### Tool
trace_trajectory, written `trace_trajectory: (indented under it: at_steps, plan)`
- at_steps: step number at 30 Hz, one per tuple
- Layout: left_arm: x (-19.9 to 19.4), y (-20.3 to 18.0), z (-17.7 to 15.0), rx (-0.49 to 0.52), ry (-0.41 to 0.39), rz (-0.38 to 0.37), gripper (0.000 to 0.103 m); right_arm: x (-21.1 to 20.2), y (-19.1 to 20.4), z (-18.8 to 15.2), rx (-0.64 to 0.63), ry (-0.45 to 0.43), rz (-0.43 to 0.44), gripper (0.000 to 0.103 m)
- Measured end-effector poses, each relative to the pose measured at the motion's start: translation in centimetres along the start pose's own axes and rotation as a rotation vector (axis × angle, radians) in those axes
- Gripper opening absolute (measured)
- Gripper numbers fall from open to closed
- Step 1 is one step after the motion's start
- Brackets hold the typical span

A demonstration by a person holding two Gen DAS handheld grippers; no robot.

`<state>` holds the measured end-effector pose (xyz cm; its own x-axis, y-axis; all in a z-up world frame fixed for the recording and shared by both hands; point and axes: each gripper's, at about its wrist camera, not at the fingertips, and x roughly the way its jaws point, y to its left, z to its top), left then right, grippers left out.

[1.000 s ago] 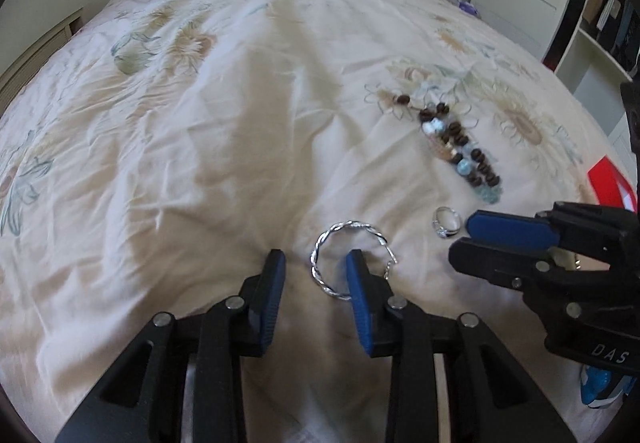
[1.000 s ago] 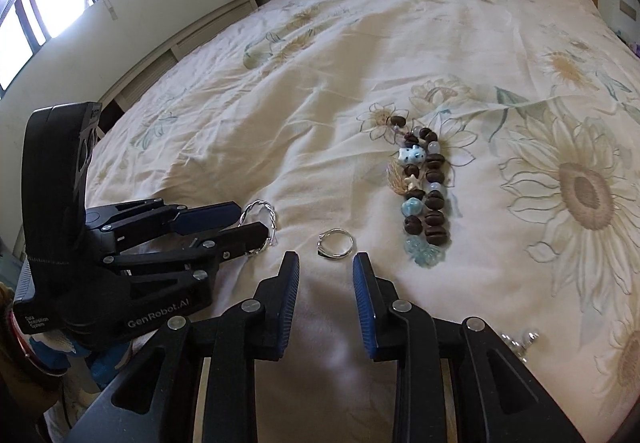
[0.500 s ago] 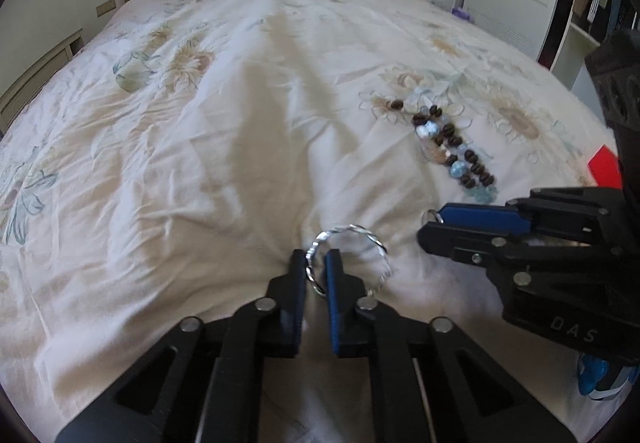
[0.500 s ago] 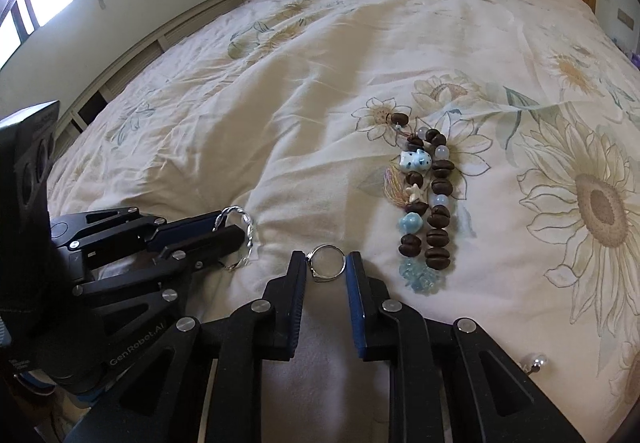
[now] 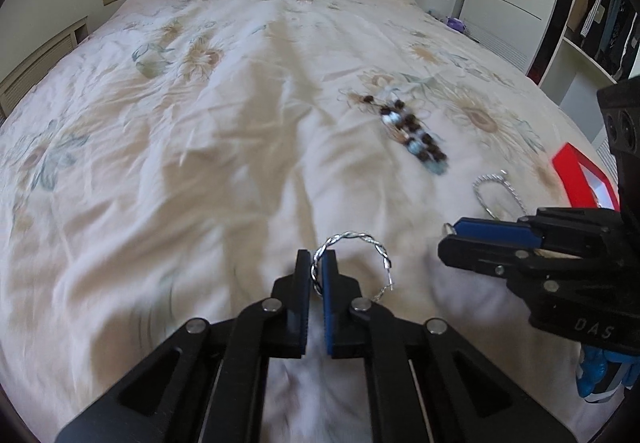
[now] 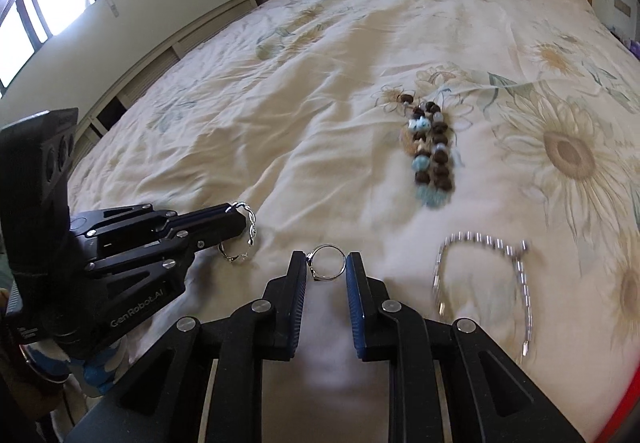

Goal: Organize jewelry
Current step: 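Carry the twisted hoop and silver ring over the red box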

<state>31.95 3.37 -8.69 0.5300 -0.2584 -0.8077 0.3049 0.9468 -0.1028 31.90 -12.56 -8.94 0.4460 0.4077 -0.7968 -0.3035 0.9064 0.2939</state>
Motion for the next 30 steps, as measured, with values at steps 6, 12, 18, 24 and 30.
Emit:
trace_trajectory:
  at_steps: [6, 12, 18, 24, 30]
  plan:
    - [-4.2, -1.0, -2.4, -0.021, 0.001, -0.003, 0.005, -4.1, 1.7, -2.3, 0.013, -0.016, 0.015, 0.02]
    - [-9.6, -3.5, -4.6, -0.018, -0.026, -0.029, 0.005, -10.0, 3.5, -4.9, 0.021, -0.056, -0.002, 0.02]
    - [-14.6, -7.1, -6.2, 0.004, -0.062, -0.066, 0.005, -16.3, 4.0, -8.1, 0.045, -0.111, -0.046, 0.02]
    - [-17.6, -10.8, -7.2, 0.005, -0.087, -0.113, 0.005, -21.8, 2.3, -12.5, 0.109, -0.165, -0.107, 0.02]
    - [-18.7, -16.3, -7.9, 0.045, -0.084, -0.165, 0.005, -26.3, -1.0, -16.6, 0.178, -0.207, -0.167, 0.02]
